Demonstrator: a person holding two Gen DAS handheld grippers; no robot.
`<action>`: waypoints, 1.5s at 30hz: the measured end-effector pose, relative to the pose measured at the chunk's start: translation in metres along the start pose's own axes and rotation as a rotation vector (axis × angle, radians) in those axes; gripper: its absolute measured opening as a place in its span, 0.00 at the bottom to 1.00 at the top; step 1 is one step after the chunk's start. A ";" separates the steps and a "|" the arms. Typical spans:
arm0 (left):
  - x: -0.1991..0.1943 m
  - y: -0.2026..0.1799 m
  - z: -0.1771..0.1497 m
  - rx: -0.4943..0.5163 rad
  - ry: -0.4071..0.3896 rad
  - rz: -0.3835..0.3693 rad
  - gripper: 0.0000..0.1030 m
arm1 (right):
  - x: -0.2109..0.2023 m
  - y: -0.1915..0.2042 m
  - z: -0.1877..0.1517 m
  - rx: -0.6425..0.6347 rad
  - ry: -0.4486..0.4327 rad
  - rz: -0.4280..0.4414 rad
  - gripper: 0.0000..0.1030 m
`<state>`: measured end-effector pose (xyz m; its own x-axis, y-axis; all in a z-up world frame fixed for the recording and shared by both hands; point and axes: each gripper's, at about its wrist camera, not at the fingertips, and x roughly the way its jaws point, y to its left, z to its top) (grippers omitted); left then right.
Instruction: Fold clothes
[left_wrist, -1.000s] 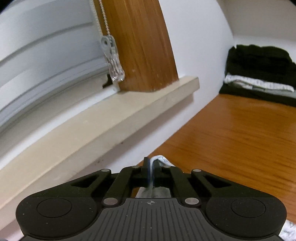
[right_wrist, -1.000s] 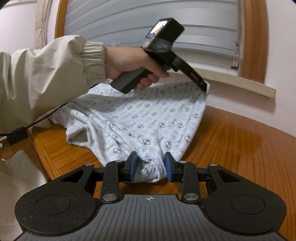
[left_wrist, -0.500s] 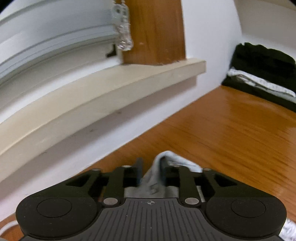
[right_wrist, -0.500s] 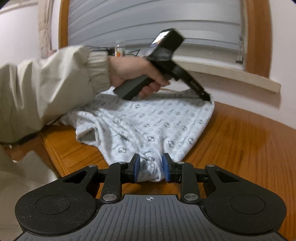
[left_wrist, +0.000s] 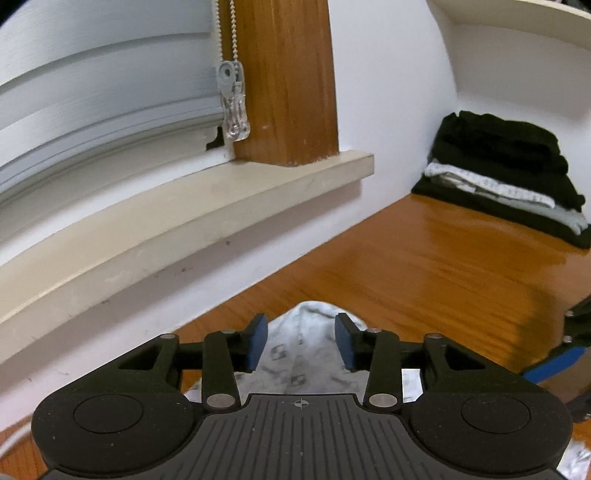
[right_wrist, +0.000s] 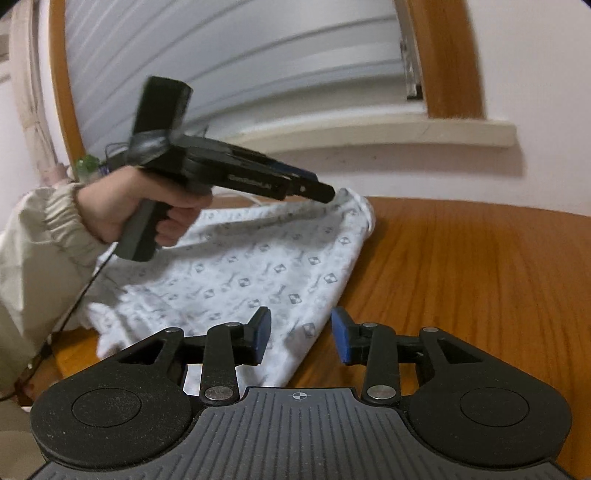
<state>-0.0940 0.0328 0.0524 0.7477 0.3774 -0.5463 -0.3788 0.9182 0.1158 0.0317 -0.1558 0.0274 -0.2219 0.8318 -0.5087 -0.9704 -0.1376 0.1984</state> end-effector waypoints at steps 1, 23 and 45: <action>-0.001 0.002 0.000 0.017 0.006 0.002 0.51 | 0.005 0.001 0.000 -0.006 0.012 -0.007 0.37; -0.032 0.101 -0.059 -0.087 0.108 0.129 0.37 | 0.019 0.048 -0.013 -0.208 0.052 0.055 0.46; -0.065 0.141 -0.092 -0.197 0.065 0.144 0.01 | 0.021 0.050 -0.020 -0.236 0.037 0.076 0.58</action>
<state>-0.2460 0.1265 0.0282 0.6446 0.4880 -0.5885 -0.5822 0.8122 0.0358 -0.0236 -0.1558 0.0098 -0.2941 0.7946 -0.5311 -0.9451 -0.3245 0.0378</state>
